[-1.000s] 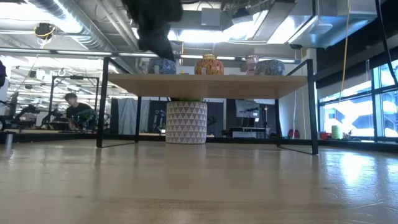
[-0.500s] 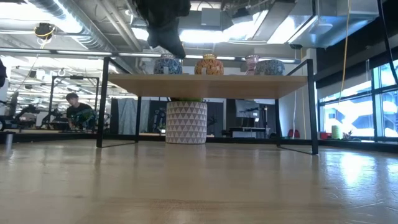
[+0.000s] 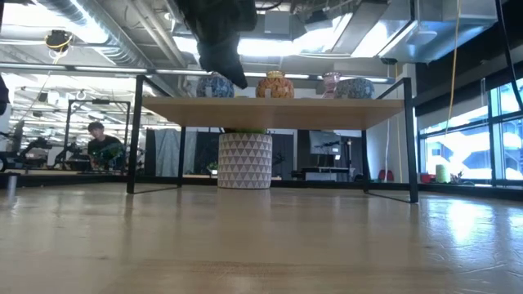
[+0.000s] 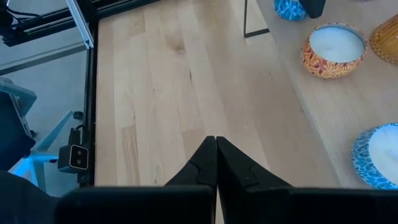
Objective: Pick & Place candle stick holders
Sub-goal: Put the blue candle on the shelf aligned with the left violet candle holder, then adjust the right blue candle on the shelf
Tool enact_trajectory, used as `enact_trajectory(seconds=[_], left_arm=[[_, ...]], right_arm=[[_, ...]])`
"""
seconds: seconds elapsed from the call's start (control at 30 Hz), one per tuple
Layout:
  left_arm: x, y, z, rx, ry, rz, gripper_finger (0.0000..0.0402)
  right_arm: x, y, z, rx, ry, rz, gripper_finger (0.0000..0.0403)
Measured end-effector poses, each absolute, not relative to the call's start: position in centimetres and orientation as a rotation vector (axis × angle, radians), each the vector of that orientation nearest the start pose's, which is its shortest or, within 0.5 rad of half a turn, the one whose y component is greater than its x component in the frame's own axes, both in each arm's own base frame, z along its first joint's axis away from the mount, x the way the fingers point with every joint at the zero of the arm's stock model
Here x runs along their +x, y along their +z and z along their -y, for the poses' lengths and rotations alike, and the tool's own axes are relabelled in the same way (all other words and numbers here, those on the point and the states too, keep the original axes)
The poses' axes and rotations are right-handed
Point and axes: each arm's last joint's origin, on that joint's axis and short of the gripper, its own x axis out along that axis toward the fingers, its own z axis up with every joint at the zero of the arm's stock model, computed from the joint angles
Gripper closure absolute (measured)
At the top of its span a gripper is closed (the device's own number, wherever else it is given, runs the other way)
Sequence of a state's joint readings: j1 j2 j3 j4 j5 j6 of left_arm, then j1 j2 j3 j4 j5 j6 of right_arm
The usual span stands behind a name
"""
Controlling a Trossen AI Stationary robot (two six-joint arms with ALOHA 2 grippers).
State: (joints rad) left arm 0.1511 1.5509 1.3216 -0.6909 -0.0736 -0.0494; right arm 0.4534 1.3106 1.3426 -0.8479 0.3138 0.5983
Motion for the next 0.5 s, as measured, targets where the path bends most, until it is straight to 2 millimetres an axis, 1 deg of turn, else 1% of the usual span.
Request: enact_trajectory(seconds=[0.17,0.3,0.4,0.5], left_arm=[[32.0,29.2,-5.1,-0.071,0.24,-0.938,0.04],[31.8,29.6,-5.1,-0.06,0.249,-0.925,0.04],[31.6,30.1,-5.0,-0.048,0.264,-0.895,0.04],[31.2,31.2,-4.8,-0.07,0.271,-0.832,0.04]], right_arm=[[23.8,35.7,-10.6,0.262,-0.098,-0.762,0.0403],[23.8,35.7,-10.6,0.261,-0.101,-0.76,0.0403],[23.8,35.7,-10.6,0.26,-0.104,-0.76,0.0403],[23.8,35.7,-10.6,0.263,-0.106,-0.761,0.0403]])
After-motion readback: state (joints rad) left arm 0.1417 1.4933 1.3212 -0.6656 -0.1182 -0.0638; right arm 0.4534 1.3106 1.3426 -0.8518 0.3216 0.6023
